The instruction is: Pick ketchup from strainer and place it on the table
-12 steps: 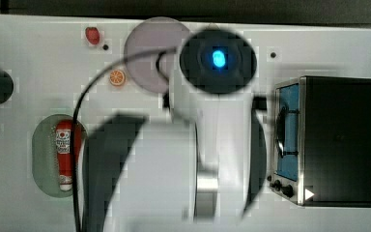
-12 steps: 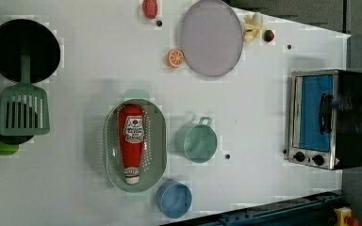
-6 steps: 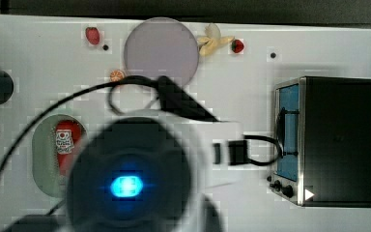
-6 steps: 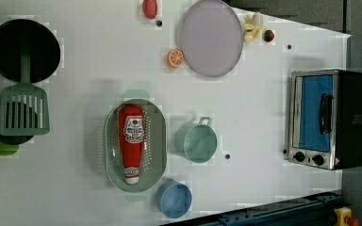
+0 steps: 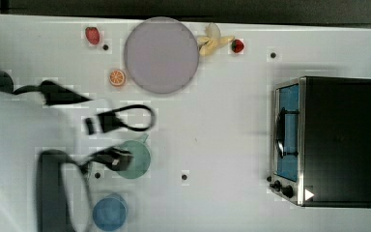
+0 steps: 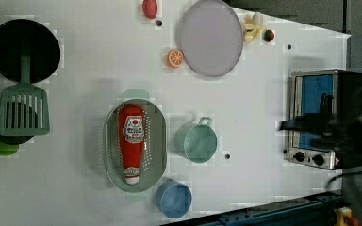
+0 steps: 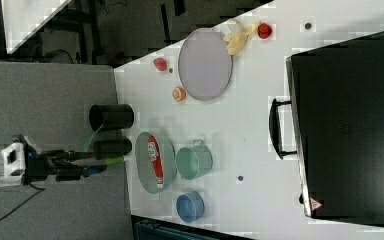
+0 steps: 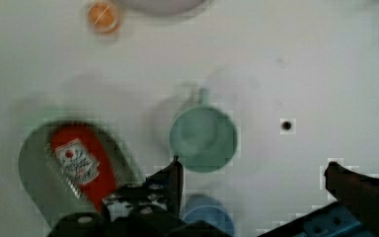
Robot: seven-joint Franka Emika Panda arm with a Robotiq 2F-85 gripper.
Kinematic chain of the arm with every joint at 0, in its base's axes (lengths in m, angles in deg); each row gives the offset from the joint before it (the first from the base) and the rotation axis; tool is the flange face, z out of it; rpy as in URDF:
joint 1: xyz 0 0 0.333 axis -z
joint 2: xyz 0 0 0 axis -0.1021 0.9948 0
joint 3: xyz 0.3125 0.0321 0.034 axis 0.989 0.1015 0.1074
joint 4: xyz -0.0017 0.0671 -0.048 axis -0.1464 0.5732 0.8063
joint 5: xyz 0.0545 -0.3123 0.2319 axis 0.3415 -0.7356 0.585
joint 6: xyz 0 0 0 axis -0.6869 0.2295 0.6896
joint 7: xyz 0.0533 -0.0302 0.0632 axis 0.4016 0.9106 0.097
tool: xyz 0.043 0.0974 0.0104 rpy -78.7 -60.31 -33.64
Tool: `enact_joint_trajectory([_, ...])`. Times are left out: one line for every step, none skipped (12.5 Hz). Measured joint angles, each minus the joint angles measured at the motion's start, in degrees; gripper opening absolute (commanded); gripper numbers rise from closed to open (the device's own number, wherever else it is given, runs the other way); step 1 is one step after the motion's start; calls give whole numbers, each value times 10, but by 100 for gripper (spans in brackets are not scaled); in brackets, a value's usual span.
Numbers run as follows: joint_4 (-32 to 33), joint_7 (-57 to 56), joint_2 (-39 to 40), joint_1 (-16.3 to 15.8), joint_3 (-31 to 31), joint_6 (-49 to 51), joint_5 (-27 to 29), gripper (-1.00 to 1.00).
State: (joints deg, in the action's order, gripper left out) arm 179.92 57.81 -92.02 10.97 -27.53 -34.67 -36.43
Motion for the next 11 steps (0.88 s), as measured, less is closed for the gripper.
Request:
enact_joint_trajectory([8,0,17,0,30,-25,1,100])
enact_joint_trajectory([12,1,34,-2,57,-43,1,100])
enact_joint_trajectory([20,1,46,-8,76,-55,1,100])
enact_joint_trajectory([23,1,57,-10,95,-68,2,100])
enact_joint_trajectory([26,2,65,-11,114,-86,3,100])
enact_joint_trajectory([30,2,72,-13,130,-108,2,100])
enact_joint_trajectory([36,2,79,-13,145,-133,-1,100])
enact_joint_trajectory([44,2,88,-15,157,-165,-2,100])
enact_joint_trajectory([59,2,99,-15,168,-201,2,100])
enact_joint_trajectory([73,2,110,-16,176,-225,-1,100])
enact_joint_trajectory([90,2,121,-17,181,-255,-8,100])
